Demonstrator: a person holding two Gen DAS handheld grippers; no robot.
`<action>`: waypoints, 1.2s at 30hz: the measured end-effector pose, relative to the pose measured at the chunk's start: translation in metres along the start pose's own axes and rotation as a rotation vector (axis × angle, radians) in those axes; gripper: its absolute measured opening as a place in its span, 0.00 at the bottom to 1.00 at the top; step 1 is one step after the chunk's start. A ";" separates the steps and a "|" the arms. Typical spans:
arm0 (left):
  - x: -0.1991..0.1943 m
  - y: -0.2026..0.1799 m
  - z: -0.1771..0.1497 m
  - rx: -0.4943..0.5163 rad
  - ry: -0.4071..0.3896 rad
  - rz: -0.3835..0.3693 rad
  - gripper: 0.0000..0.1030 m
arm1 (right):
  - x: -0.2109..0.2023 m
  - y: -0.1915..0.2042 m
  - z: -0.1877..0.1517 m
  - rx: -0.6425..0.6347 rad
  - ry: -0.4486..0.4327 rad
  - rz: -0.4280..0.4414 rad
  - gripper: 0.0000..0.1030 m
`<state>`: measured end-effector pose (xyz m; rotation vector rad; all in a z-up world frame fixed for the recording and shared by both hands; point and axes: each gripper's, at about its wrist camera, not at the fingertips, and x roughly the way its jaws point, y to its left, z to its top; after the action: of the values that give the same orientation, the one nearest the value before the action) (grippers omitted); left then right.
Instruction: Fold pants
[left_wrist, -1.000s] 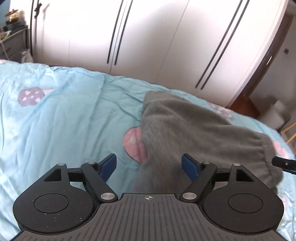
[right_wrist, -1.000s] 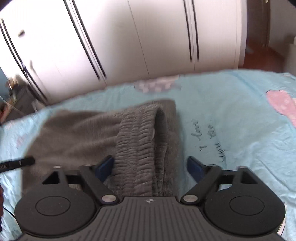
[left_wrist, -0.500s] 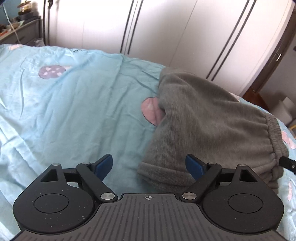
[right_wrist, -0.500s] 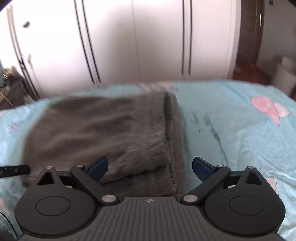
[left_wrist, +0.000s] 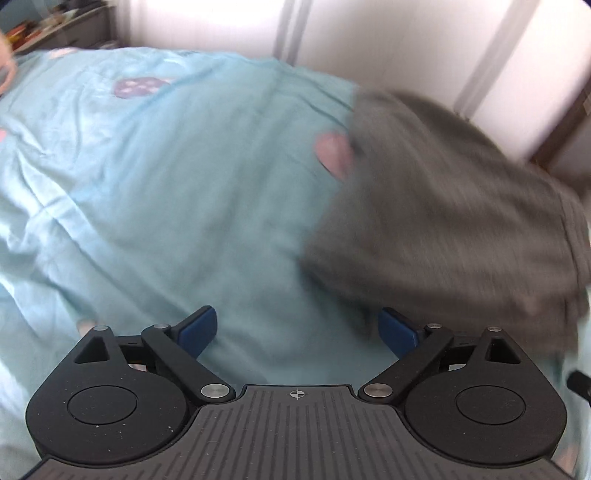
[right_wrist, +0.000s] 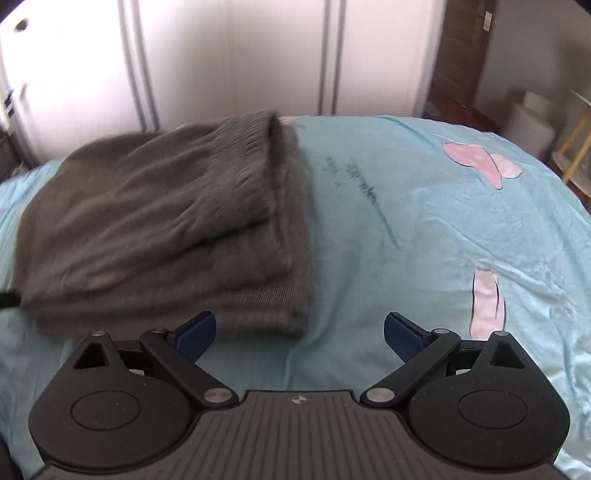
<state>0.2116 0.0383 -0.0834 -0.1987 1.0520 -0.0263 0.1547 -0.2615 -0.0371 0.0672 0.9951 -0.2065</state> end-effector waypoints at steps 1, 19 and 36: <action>-0.004 -0.009 -0.008 0.048 0.008 -0.002 0.95 | -0.003 0.002 -0.010 -0.001 0.018 0.021 0.95; -0.106 -0.071 -0.057 0.321 -0.041 0.059 0.97 | -0.068 0.060 -0.047 -0.066 0.009 -0.039 0.95; -0.074 -0.061 -0.034 0.144 -0.003 0.030 0.98 | -0.055 0.053 -0.022 0.053 -0.009 -0.008 0.95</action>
<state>0.1500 -0.0184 -0.0256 -0.0528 1.0459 -0.0747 0.1185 -0.1990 -0.0045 0.1106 0.9813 -0.2400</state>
